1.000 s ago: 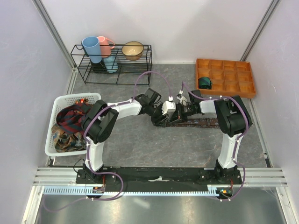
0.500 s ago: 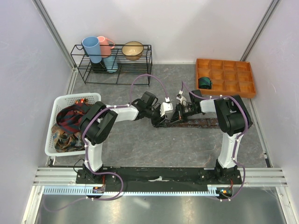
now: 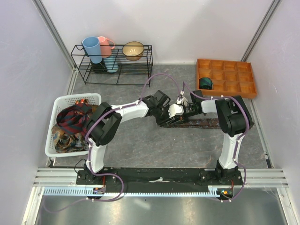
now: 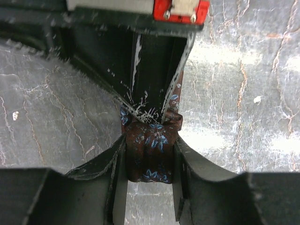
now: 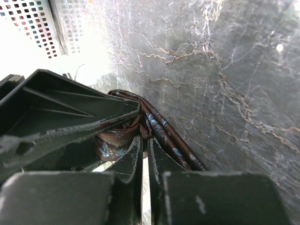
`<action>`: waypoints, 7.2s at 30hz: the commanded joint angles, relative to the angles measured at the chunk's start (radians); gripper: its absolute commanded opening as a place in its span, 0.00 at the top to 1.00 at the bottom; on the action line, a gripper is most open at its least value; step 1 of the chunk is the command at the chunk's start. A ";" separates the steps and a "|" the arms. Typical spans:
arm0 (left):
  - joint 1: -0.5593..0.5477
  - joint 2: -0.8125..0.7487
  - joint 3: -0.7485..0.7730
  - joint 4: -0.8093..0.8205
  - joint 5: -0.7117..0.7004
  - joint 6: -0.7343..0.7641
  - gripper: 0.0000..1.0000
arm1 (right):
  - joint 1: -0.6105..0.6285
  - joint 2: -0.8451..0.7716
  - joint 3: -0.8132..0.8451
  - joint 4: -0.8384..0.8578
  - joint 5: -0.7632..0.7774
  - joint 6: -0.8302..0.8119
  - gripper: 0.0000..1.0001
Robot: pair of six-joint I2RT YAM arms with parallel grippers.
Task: Roll the ties
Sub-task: Roll the tie at the center of the board.
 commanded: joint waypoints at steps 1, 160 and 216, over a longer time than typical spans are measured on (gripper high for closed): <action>-0.010 0.058 0.085 -0.211 -0.144 0.076 0.89 | -0.008 -0.029 -0.029 -0.023 0.093 -0.014 0.89; 0.003 0.057 0.037 -0.133 0.044 0.104 0.83 | 0.024 -0.049 -0.212 0.748 -0.029 0.538 0.63; 0.019 0.080 -0.055 0.157 0.103 -0.031 0.45 | -0.065 -0.013 -0.078 0.062 0.184 -0.006 1.00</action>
